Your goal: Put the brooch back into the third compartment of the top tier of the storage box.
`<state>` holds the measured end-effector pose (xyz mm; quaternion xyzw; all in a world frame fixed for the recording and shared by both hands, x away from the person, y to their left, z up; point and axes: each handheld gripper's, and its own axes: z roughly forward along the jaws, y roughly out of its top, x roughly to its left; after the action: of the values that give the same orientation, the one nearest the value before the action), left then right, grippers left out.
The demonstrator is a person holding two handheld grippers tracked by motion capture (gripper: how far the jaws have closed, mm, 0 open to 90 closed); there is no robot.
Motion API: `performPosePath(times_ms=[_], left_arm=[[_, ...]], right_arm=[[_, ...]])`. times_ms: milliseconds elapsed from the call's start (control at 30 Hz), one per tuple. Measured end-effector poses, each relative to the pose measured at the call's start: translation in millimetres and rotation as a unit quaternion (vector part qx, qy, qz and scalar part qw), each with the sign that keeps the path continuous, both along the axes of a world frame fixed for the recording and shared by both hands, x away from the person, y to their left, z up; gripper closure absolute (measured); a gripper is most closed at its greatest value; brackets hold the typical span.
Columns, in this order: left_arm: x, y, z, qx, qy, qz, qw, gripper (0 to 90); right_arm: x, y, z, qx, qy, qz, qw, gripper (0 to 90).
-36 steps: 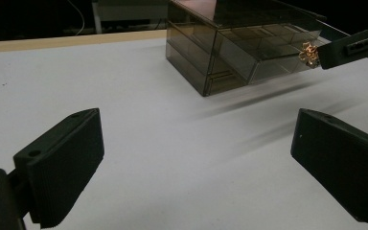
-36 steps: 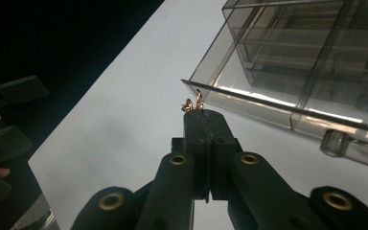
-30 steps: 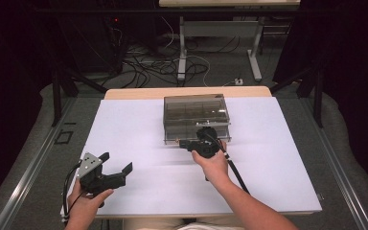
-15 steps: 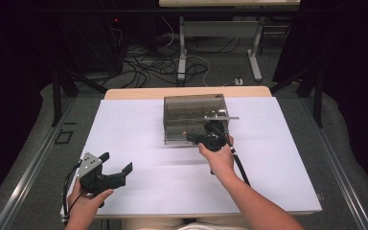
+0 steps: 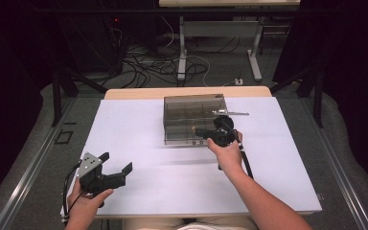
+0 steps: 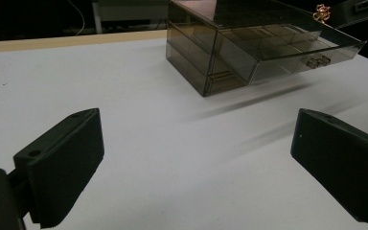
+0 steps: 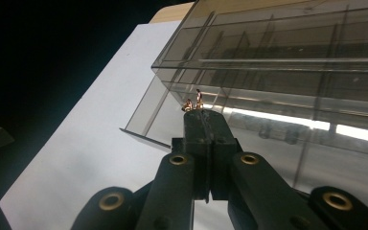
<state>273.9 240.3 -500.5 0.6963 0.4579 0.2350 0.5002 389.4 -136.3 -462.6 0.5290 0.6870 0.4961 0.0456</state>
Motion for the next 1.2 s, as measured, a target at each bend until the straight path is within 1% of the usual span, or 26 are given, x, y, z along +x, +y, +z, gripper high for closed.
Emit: performPosePath(times_ms=[67, 100, 133, 167, 333, 533, 600, 700, 733, 800, 900, 933, 967, 1000, 1033, 1100, 1200], left_arm=[[0.2, 0.0, 0.0, 0.0, -0.001, -0.001, 1.0, 4.2], [0.2, -0.1, -0.1, 0.0, -0.001, 0.0, 1.0, 4.2], [0.2, -0.1, -0.1, 0.0, -0.001, -0.001, 1.0, 4.2], [0.2, -0.1, -0.1, 0.0, 0.0, -0.001, 1.0, 4.2], [0.1, 0.0, -0.1, 0.001, 0.0, 0.0, 1.0, 4.5], [0.1, 0.0, -0.2, 0.001, 0.0, 0.0, 1.0, 4.5], [0.1, -0.1, -0.1, 0.001, 0.0, 0.0, 1.0, 4.5], [0.1, -0.1, -0.2, 0.002, 0.0, 0.0, 1.0, 4.5], [0.1, -0.1, -0.2, 0.002, 0.0, 0.0, 1.0, 4.5], [0.1, -0.2, -0.2, 0.002, 0.0, 0.0, 1.0, 4.6], [0.2, -0.3, -0.2, 0.003, -0.001, 0.0, 1.0, 4.5], [0.1, -0.3, -0.2, 0.003, 0.0, 0.0, 1.0, 4.6], [0.2, -0.1, -0.2, 0.004, -0.001, 0.0, 1.0, 4.6], [0.2, -0.2, -0.2, 0.004, -0.001, 0.0, 1.0, 4.6], [0.2, -0.1, -0.2, 0.004, -0.001, 0.0, 1.0, 4.6], [0.2, 0.0, -0.2, 0.004, -0.001, 0.0, 1.0, 4.6], [0.1, -0.2, -0.3, 0.002, 0.0, 0.0, 1.0, 4.6]], right_arm=[[0.4, -3.6, 1.4, -0.001, 0.004, -0.003, 1.0, 89.6], [0.9, -5.8, 1.5, 0.0, 0.002, -0.001, 1.0, 89.6], [1.4, -6.8, 1.5, -0.002, 0.002, -0.007, 1.0, 89.6], [1.5, -8.5, 2.2, -0.001, 0.005, -0.007, 1.0, 89.6], [3.0, -14.7, 3.7, -0.004, 0.004, -0.016, 0.9998, 89.6], [4.4, -23.5, 4.9, -0.003, 0.008, -0.019, 0.9998, 89.6], [5.2, -27.2, 4.4, -0.008, 0.009, -0.02, 0.9997, 89.6], [5.4, -30.9, 4.1, -0.007, 0.012, -0.024, 0.9996, 89.6], [5.6, -33.0, 3.9, -0.012, 0.014, -0.026, 0.9995, 89.6], [5.9, -35.7, 3.4, -0.006, 0.016, -0.028, 0.9995, 89.6], [6.6, -39.1, 3.4, -0.005, 0.019, -0.032, 0.9993, 89.6], [6.9, -39.8, 2.7, -0.008, 0.017, -0.035, 0.9992, 89.6], [7.2, -41.6, 3.0, -0.01, 0.018, -0.031, 0.9993, 89.5], [7.6, -42.0, 2.9, -0.007, 0.019, -0.035, 0.9992, 89.6], [8.2, -43.5, 2.8, -0.006, 0.021, -0.032, 0.9992, 89.6], [9.4, -44.7, 1.7, -0.009, 0.021, -0.038, 0.999, 89.6], [11.0, -47.5, 0.6, -0.012, 0.028, -0.037, 0.9988, 89.6]])
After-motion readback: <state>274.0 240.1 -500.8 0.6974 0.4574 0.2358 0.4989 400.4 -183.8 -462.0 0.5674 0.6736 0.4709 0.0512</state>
